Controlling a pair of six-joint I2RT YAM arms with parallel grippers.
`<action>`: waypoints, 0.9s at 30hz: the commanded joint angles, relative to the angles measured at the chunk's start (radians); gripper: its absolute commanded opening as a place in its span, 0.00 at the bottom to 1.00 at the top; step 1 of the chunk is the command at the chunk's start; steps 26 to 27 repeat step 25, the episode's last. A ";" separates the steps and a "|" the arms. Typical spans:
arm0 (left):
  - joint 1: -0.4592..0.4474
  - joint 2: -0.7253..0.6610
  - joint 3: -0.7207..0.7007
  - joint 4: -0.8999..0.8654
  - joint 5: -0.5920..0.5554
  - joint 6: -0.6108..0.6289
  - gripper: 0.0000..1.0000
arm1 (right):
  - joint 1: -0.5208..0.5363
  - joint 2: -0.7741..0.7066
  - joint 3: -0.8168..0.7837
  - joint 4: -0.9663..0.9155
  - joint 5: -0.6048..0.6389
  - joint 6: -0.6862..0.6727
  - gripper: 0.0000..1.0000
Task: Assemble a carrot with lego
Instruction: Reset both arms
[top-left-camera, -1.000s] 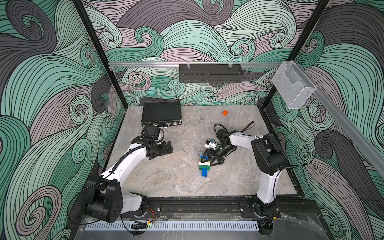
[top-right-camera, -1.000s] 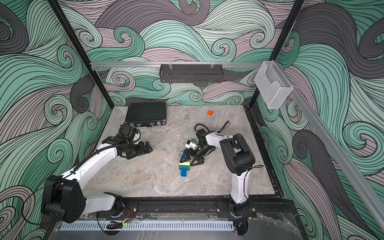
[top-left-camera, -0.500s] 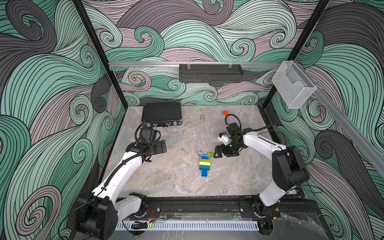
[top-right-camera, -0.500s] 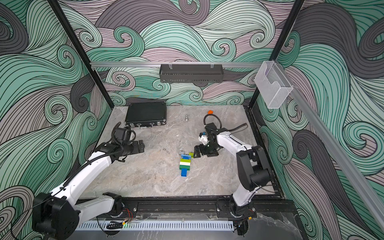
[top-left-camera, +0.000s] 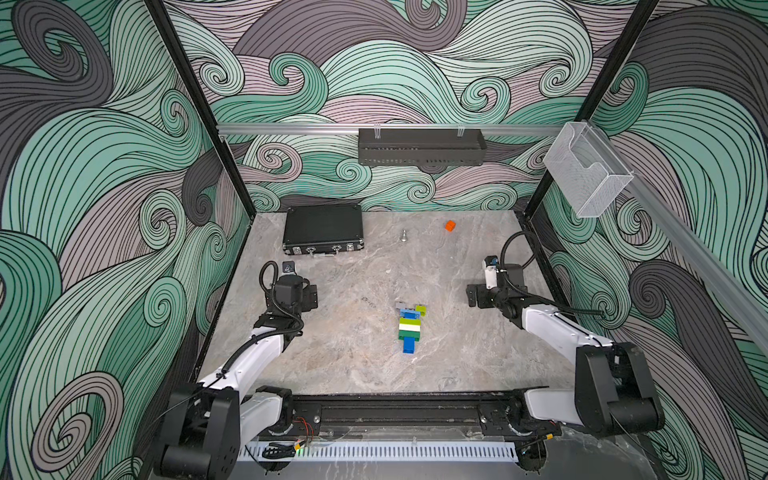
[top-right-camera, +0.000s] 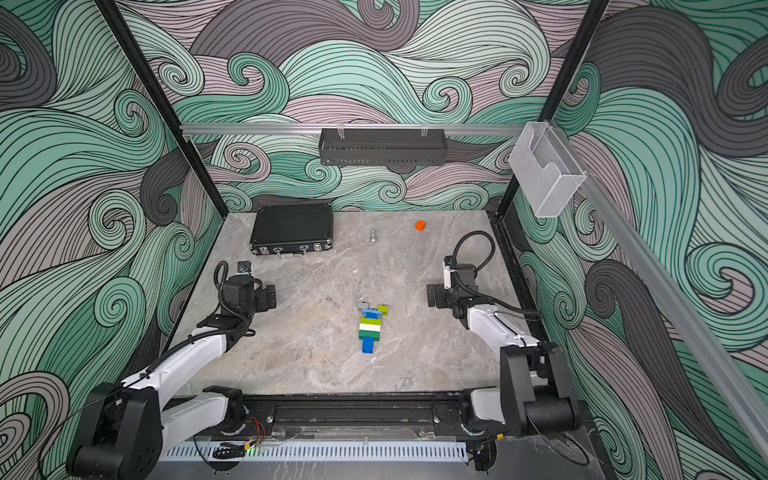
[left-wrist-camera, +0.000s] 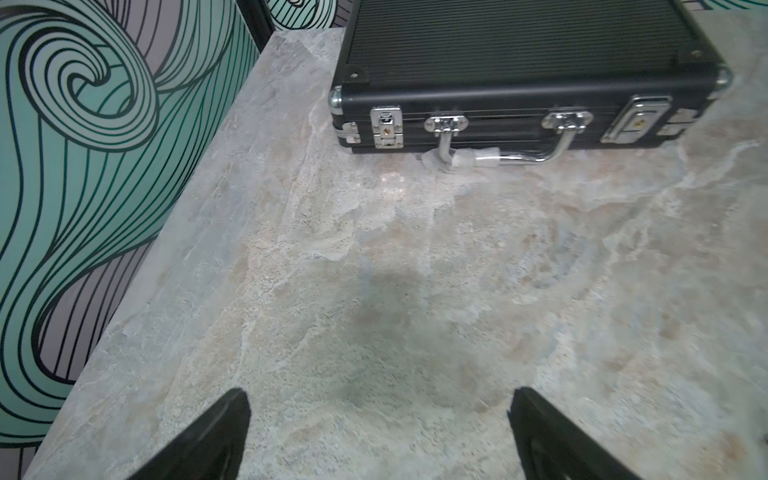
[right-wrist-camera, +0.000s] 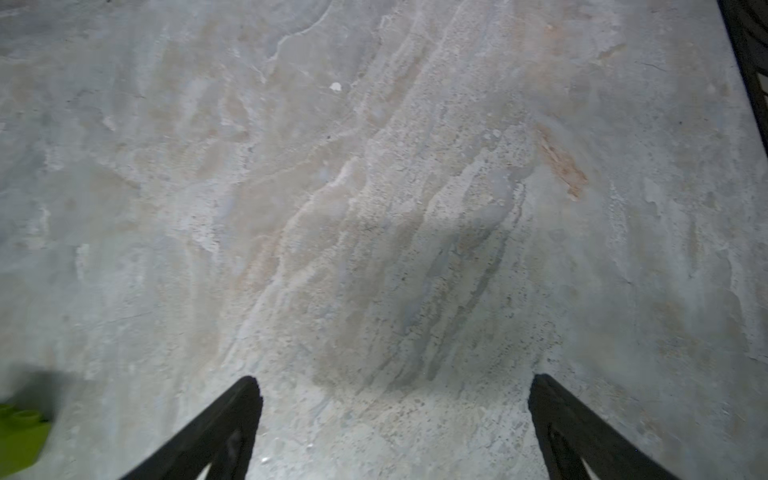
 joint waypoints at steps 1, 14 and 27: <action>0.023 0.077 -0.037 0.263 -0.010 0.049 0.98 | -0.010 0.028 -0.062 0.388 0.044 -0.073 1.00; 0.066 0.165 -0.027 0.412 0.044 0.084 0.98 | -0.028 0.155 -0.217 0.827 0.006 -0.048 0.99; 0.073 0.171 -0.028 0.428 0.063 0.081 0.98 | -0.002 0.189 -0.239 0.906 0.103 -0.040 1.00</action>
